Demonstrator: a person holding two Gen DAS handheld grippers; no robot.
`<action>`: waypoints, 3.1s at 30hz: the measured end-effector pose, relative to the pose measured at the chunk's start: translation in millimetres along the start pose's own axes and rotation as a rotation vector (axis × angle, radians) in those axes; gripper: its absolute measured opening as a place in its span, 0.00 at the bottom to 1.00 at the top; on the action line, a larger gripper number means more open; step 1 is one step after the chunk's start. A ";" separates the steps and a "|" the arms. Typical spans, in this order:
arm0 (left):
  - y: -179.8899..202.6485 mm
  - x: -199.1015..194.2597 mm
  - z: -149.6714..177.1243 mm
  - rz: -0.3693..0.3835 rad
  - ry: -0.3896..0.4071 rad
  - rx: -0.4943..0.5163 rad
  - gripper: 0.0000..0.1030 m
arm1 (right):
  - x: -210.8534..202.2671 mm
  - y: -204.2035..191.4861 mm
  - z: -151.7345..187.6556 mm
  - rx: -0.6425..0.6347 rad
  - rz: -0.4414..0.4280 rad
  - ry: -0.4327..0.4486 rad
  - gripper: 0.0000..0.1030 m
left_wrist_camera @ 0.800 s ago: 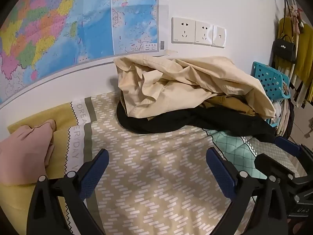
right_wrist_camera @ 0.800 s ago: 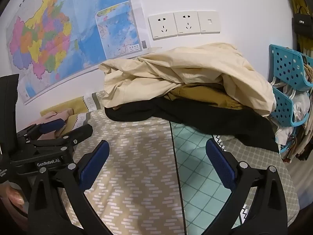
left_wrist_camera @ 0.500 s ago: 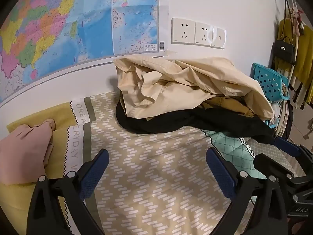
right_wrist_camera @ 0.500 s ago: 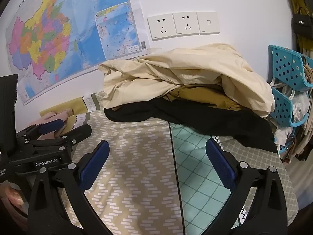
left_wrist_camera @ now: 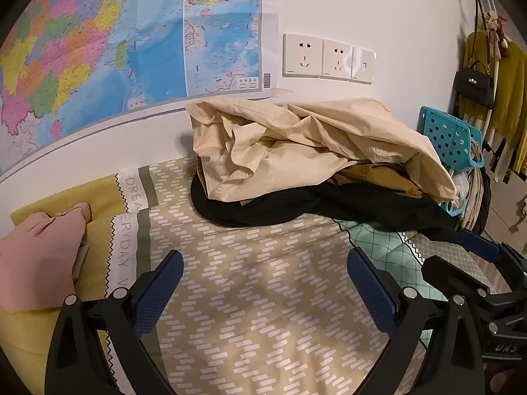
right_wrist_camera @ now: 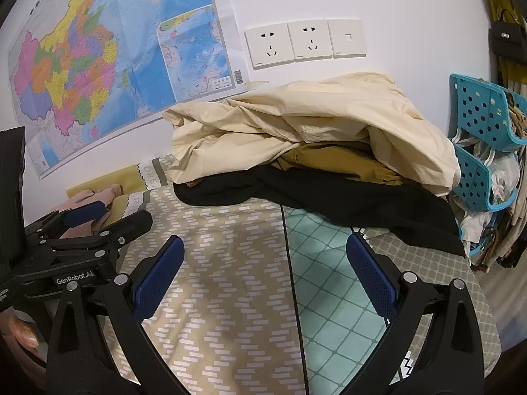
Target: Fold large clothes
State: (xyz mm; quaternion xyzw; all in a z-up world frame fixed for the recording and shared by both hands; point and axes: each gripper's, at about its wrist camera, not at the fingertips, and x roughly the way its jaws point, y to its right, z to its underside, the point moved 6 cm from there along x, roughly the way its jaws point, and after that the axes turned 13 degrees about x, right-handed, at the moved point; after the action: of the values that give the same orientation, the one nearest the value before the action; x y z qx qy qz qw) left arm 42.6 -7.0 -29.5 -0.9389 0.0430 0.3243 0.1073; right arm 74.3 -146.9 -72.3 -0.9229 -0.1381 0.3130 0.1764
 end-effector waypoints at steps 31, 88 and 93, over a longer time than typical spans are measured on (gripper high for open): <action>5.6 7.9 3.8 0.011 -0.017 -0.004 0.93 | 2.9 4.1 0.5 -0.008 0.016 -0.002 0.95; -6.9 36.3 -2.6 0.005 -0.073 -0.033 0.93 | 20.8 -4.6 -38.2 -0.157 0.057 0.032 0.95; -23.9 55.5 -10.4 -0.025 -0.088 -0.058 0.93 | 55.7 -24.9 -86.5 -0.332 0.112 0.067 0.95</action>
State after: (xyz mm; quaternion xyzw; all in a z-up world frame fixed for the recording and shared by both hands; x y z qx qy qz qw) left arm 96.1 13.3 -51.7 -0.9268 0.0171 0.3652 0.0858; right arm 167.5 -124.8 -27.3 -0.9555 -0.1304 0.2644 0.0083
